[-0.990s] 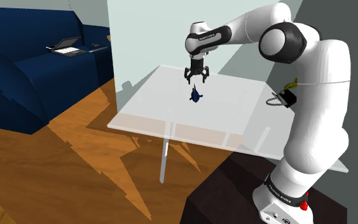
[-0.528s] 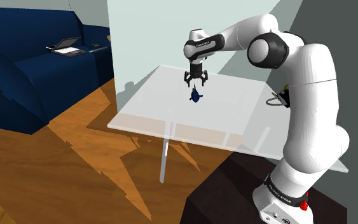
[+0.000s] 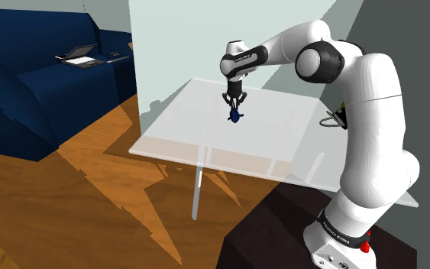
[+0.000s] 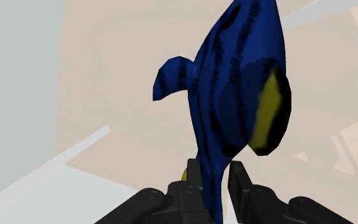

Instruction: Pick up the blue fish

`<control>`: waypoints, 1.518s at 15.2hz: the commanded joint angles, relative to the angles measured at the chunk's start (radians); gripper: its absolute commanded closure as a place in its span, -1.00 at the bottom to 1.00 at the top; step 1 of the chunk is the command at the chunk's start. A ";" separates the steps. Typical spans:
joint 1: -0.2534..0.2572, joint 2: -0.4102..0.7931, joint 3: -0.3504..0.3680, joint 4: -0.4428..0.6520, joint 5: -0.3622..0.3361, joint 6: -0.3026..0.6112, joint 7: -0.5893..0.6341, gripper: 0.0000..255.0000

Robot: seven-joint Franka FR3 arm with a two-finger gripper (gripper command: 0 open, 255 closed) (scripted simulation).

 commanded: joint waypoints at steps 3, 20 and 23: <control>0.000 0.000 0.000 0.000 0.000 0.000 0.000 1.00; 0.001 -0.041 0.000 0.110 0.006 -0.148 -0.024 1.00; 0.001 -0.044 0.000 0.133 0.007 -0.175 -0.029 1.00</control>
